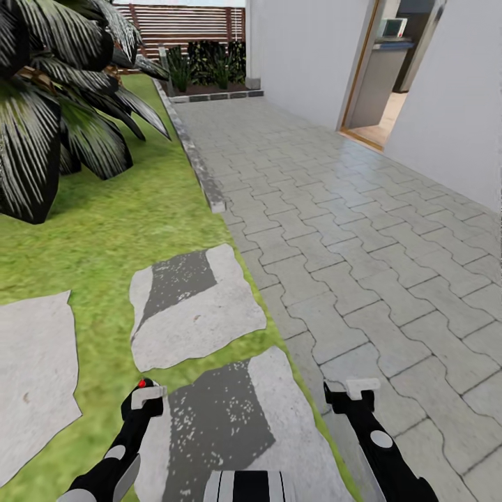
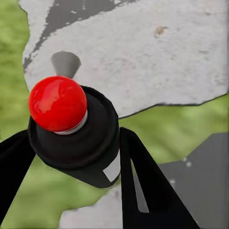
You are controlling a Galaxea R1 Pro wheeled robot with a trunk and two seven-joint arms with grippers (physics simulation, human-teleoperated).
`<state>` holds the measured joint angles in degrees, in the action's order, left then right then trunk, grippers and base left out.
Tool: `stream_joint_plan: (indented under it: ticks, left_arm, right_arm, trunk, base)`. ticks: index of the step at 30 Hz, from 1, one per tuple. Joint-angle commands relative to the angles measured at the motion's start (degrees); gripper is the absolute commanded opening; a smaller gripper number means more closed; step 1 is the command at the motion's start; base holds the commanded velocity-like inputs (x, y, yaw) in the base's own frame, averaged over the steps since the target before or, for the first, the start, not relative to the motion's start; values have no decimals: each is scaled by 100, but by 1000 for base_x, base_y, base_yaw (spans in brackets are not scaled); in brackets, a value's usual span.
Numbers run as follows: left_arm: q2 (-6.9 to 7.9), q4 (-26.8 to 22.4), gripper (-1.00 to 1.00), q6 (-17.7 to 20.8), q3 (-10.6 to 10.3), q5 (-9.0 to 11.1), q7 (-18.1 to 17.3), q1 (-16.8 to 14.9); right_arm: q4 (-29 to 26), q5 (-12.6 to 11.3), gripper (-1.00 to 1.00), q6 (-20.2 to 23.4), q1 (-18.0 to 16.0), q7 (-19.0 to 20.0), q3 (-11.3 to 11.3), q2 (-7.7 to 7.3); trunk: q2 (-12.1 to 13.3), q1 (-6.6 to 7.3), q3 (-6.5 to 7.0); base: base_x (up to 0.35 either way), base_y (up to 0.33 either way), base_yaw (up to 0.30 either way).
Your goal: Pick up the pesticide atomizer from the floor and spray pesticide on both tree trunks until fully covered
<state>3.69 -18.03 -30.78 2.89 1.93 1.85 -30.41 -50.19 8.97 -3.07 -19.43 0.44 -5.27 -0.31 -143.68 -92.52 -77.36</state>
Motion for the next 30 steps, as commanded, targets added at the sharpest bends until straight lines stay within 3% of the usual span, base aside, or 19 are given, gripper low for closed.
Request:
stream_joint_plan:
  ticks: [1, 3, 5, 18, 24, 30]
  left_arm:
    - [0, 7, -100, 19, 1, 1, 7, 0]
    - [13, 14, -100, 25, 1, -2, 1, 0]
    - [55, 1, -100, 51, 1, -28, -16, 94]
    - [96, -47, -100, 17, 62, 23, 0, 968]
    - [113, -44, -100, -5, 395, 129, -8, 1179]
    - [107, -36, -100, -9, 452, 132, -15, 1274]
  right_arm:
    - [6, 4, 100, -349, 2, 8, 0, -3]
    - [3, 7, 100, -545, 47, 9, 0, -1]
    - [-36, 6, 100, -704, 410, 4, 0, -11]
    - [103, 31, 100, -1466, 1441, 11, -3, -20]
    - [966, 27, 100, -2073, 1538, 11, 1, -14]
    - [1351, 26, 100, -2251, 1546, -1, -3, 9]
  trunk:
    - [2, 2, 31]
    - [4, 7, 92]
    - [7, 13, 154]
    - [24, 46, 558]
    - [32, 62, 744]
    - [40, 77, 920]
  base:
    - [0, 0, 0]
    - [0, 0, 0]
    - [0, 0, 0]
    - [0, 0, 0]
    - [0, 0, 0]
    - [0, 0, 0]
